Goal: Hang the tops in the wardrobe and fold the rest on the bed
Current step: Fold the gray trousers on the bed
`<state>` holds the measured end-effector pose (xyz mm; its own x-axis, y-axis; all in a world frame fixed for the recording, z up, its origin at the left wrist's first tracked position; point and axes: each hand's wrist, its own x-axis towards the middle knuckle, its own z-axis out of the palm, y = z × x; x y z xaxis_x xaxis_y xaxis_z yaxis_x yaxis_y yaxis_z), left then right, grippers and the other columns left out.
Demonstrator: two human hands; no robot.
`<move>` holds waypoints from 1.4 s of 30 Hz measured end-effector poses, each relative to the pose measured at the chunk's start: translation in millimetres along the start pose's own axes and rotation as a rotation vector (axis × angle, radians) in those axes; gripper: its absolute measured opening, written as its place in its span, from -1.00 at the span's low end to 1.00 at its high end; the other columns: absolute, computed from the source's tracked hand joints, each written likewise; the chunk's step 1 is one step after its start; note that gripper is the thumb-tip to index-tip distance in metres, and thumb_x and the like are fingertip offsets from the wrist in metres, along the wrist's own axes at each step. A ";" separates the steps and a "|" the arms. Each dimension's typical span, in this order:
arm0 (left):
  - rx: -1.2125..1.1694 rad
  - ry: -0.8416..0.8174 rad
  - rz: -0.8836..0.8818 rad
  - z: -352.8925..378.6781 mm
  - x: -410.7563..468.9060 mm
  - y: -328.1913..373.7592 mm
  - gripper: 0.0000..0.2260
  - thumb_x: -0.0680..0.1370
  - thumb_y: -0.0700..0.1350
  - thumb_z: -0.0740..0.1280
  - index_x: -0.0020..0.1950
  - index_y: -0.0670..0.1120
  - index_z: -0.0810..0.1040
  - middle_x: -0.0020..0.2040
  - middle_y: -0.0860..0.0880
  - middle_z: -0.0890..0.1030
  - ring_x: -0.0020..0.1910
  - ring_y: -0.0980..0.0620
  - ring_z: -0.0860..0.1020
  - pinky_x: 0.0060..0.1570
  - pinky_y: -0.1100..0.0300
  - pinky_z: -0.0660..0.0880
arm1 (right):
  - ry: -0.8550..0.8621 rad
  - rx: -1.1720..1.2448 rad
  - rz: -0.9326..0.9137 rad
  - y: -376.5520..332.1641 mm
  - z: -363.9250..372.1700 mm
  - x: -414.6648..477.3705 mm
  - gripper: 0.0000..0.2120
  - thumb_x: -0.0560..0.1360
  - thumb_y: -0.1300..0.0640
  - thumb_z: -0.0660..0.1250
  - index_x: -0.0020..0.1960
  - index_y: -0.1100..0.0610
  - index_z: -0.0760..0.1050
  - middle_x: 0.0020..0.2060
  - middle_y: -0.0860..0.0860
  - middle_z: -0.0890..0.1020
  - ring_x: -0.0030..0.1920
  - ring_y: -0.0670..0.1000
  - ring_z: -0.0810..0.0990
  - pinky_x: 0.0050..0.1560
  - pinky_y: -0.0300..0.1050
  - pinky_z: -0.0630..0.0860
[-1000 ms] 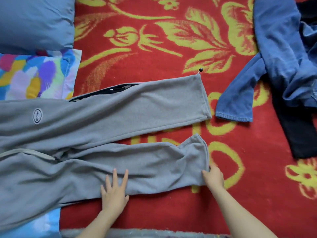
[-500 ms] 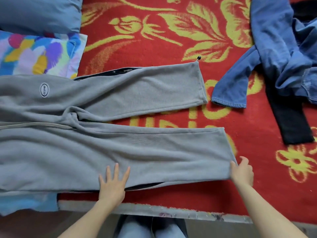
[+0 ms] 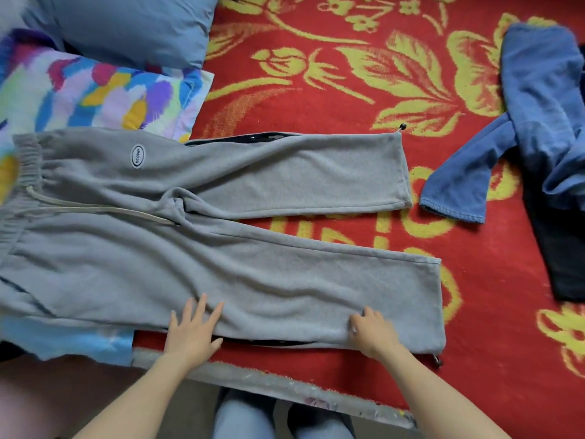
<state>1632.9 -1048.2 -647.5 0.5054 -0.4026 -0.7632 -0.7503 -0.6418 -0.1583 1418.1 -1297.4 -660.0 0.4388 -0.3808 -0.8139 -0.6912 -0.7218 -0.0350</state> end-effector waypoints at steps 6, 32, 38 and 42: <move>-0.073 0.287 -0.086 -35.5 26.3 -77.3 -0.40 0.59 0.13 0.13 0.55 0.06 -0.05 0.55 -0.13 -0.11 0.52 -0.14 -0.10 0.43 -0.13 -0.03 | 0.242 0.076 -0.001 -55.1 -63.1 33.1 -0.69 0.57 0.13 0.08 0.29 0.14 0.35 0.26 0.11 0.38 0.28 0.14 0.34 0.14 -0.04 0.35; -0.174 0.875 -0.046 -81.9 118.4 -234.9 -0.67 0.45 0.01 0.14 -0.06 -0.11 0.63 0.12 -0.24 0.57 0.12 -0.20 0.41 0.10 -0.13 0.25 | 0.786 -0.259 -0.160 -122.4 -125.5 133.0 -0.75 -0.02 0.44 0.43 -0.46 0.23 0.44 -0.58 0.15 0.44 -0.62 0.16 0.47 -0.59 -0.09 0.40; -0.071 0.749 0.253 -80.8 143.9 -168.5 -0.49 0.37 0.05 0.21 0.30 -0.05 0.36 0.24 -0.29 0.52 0.23 -0.19 0.39 0.06 -0.21 0.47 | 0.731 -0.186 0.088 -88.6 -118.7 124.9 -0.46 -0.14 0.48 0.49 -0.16 0.29 0.58 -0.39 0.24 0.50 -0.42 0.24 0.52 -0.52 -0.07 0.36; -0.104 0.414 0.151 -87.3 153.0 -122.8 -0.26 0.01 0.07 0.64 0.17 -0.04 0.62 0.12 -0.37 0.56 0.09 -0.32 0.56 -0.04 -0.31 0.46 | 0.795 -0.261 0.066 -81.4 -128.5 142.6 -0.64 0.03 0.42 0.39 -0.19 0.22 0.55 -0.35 0.19 0.51 -0.36 0.20 0.53 -0.46 -0.07 0.36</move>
<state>1839.5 -1087.9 -690.1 0.5371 -0.7103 -0.4551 -0.7928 -0.6093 0.0153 1610.7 -1367.2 -698.7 0.7439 -0.6500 -0.1553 -0.6171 -0.7574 0.2134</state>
